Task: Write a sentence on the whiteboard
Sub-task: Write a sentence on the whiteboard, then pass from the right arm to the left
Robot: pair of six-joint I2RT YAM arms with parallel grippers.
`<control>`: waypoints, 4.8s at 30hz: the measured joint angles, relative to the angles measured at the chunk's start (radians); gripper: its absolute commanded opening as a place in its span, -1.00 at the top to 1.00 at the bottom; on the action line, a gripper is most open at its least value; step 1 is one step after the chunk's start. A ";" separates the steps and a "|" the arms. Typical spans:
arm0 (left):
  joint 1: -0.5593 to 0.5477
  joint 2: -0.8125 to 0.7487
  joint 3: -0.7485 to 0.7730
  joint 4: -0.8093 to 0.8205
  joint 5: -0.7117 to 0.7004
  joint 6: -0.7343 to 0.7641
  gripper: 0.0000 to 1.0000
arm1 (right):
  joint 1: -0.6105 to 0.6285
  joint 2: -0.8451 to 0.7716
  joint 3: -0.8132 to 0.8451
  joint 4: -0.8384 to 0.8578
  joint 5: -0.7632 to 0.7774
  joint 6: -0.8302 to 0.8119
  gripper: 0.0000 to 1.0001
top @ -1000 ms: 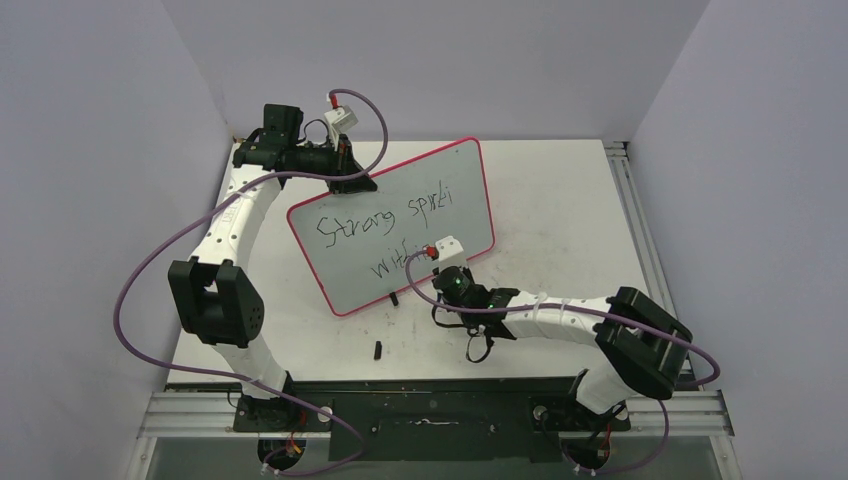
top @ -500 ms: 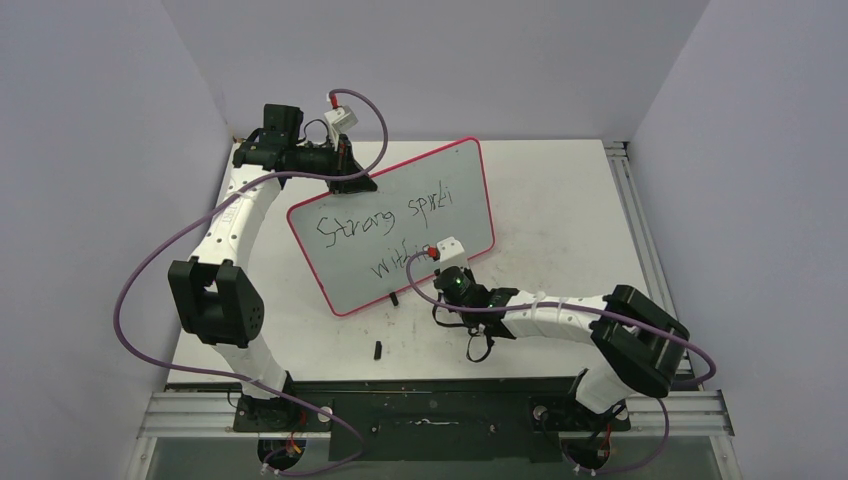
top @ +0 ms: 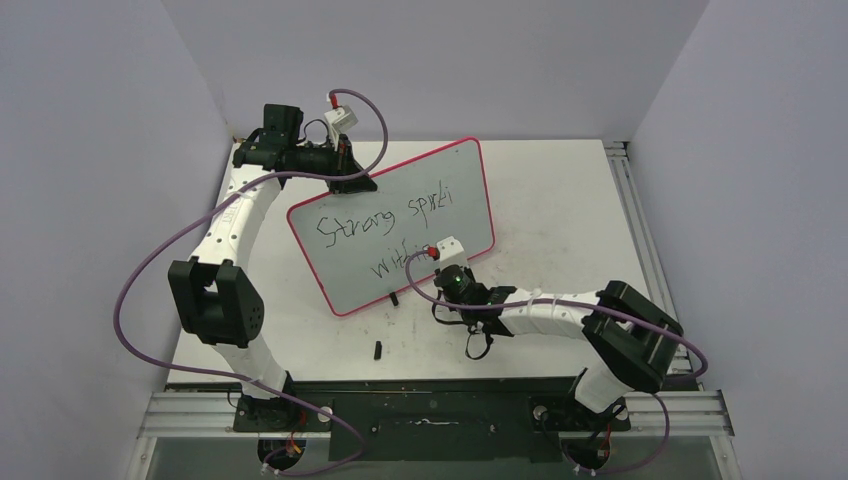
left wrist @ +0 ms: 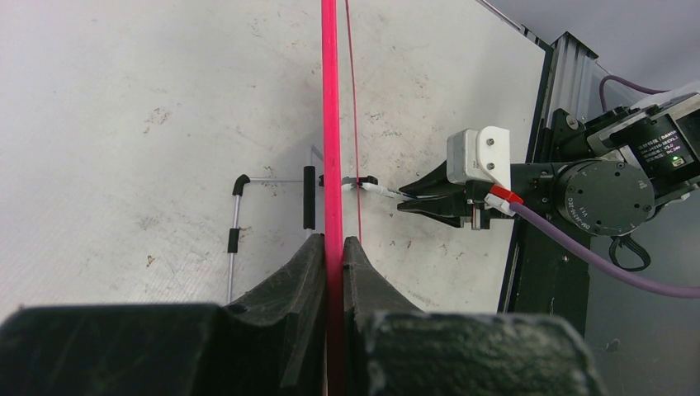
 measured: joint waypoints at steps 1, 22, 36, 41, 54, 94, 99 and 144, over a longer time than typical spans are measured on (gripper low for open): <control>0.000 0.000 0.000 0.000 0.000 0.000 1.00 | -0.001 0.002 0.000 0.002 -0.001 -0.003 0.89; 0.001 0.000 0.000 0.000 0.000 -0.001 0.96 | -0.009 -0.130 -0.004 -0.034 0.011 -0.019 0.89; 0.001 0.000 -0.005 0.020 -0.005 -0.010 0.21 | -0.008 -0.387 -0.004 -0.162 0.134 -0.019 0.89; 0.002 0.000 -0.006 0.026 -0.009 -0.021 0.02 | -0.004 -0.395 -0.004 -0.186 0.148 -0.018 0.89; 0.018 -0.034 -0.060 0.100 -0.058 -0.089 -0.30 | 0.013 -0.405 -0.010 -0.198 0.167 -0.006 0.89; 0.066 -0.029 -0.173 0.217 -0.102 -0.206 -0.68 | 0.043 -0.426 -0.032 -0.223 0.187 0.015 0.89; 0.076 -0.007 -0.173 0.217 -0.110 -0.206 -0.72 | 0.053 -0.426 -0.033 -0.222 0.188 0.016 0.89; 0.198 -0.532 -0.517 0.763 -0.454 -0.521 -0.93 | 0.096 -0.497 -0.029 -0.266 0.184 -0.016 0.89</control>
